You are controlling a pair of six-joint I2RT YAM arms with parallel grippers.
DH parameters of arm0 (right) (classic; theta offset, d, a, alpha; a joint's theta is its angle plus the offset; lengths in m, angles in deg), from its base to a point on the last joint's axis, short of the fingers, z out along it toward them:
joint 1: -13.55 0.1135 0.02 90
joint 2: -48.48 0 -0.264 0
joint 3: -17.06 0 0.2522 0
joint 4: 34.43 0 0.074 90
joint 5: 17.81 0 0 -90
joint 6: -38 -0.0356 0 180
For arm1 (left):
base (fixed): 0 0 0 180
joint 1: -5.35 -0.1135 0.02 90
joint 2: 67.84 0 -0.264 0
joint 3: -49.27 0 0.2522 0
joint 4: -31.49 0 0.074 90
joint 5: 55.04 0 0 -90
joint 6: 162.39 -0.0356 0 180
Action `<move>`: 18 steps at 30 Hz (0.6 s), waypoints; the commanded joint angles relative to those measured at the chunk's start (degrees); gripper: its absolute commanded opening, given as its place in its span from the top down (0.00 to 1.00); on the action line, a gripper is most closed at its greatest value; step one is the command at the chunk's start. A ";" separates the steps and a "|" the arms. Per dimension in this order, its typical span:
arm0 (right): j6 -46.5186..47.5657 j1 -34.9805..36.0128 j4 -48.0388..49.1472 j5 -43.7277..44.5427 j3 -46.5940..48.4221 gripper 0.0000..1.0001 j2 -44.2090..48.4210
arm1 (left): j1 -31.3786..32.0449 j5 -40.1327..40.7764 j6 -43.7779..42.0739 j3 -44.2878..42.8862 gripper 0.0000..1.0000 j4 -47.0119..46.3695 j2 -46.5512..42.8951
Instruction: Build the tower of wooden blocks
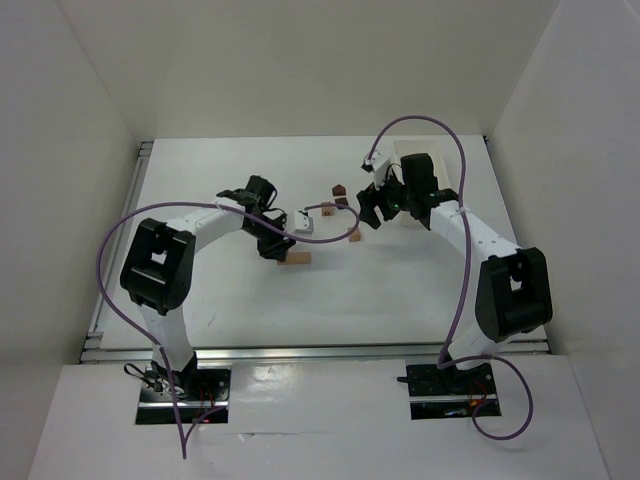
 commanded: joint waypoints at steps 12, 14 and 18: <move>0.69 -0.31 -0.73 1.06 2.36 0.19 -0.34 | -0.23 -1.12 0.86 0.08 0.85 -1.15 -1.25; 0.69 -0.31 -0.73 0.54 2.36 0.19 -0.34 | -0.23 -1.12 0.86 0.08 0.85 -1.15 -1.25; 0.69 -0.31 -1.26 0.54 2.36 0.19 -0.86 | -0.23 -0.59 2.00 0.08 0.85 -1.76 -0.72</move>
